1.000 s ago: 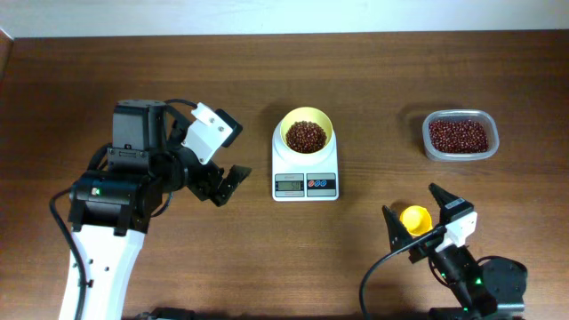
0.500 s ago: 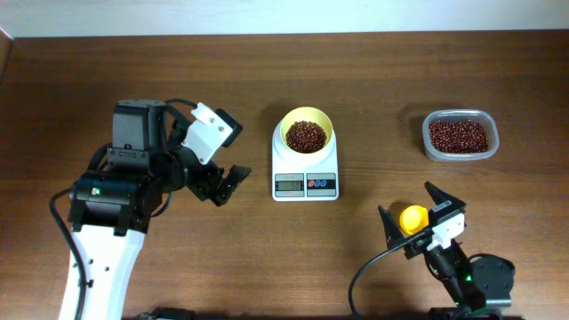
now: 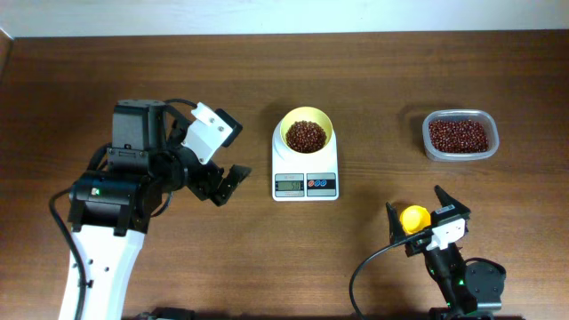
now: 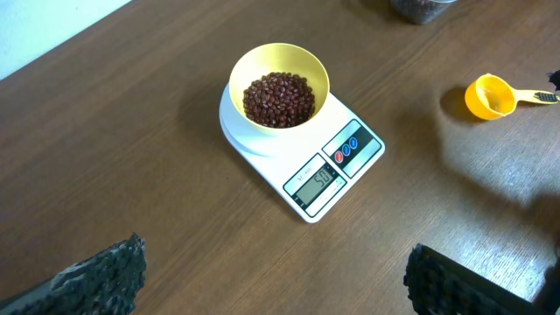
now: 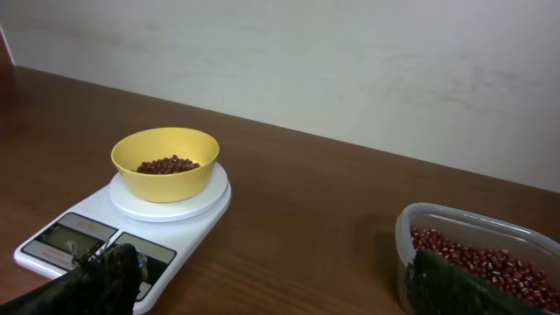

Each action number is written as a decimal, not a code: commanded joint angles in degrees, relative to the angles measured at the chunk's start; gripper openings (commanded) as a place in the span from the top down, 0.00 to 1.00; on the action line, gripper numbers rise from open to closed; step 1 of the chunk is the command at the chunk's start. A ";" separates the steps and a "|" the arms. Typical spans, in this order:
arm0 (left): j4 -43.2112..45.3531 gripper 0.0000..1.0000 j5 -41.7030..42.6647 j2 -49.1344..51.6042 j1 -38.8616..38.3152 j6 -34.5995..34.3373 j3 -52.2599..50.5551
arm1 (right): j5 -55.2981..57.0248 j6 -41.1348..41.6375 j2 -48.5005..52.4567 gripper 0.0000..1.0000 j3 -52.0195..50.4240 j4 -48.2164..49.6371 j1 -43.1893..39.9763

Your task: Scoop item into bowl and weigh 50g on scale

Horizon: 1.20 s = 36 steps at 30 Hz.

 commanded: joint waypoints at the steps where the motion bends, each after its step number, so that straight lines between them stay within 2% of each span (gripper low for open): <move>1: 0.04 0.01 -0.24 -0.22 0.22 0.74 0.96 | 1.81 -0.68 -0.74 0.01 -0.31 -0.48 0.48; 4: 0.04 0.01 -0.24 -0.24 0.22 0.74 0.96 | 2.01 -0.44 -0.74 0.01 -0.31 -0.74 1.70; 8: 0.04 0.01 -0.24 -0.24 0.22 0.74 0.96 | 10.56 -0.42 -0.74 0.01 -0.28 -1.33 3.48; 36: 0.04 0.01 -0.24 -0.22 0.22 0.74 0.96 | 9.64 -0.42 -0.57 0.01 -0.28 -1.11 3.48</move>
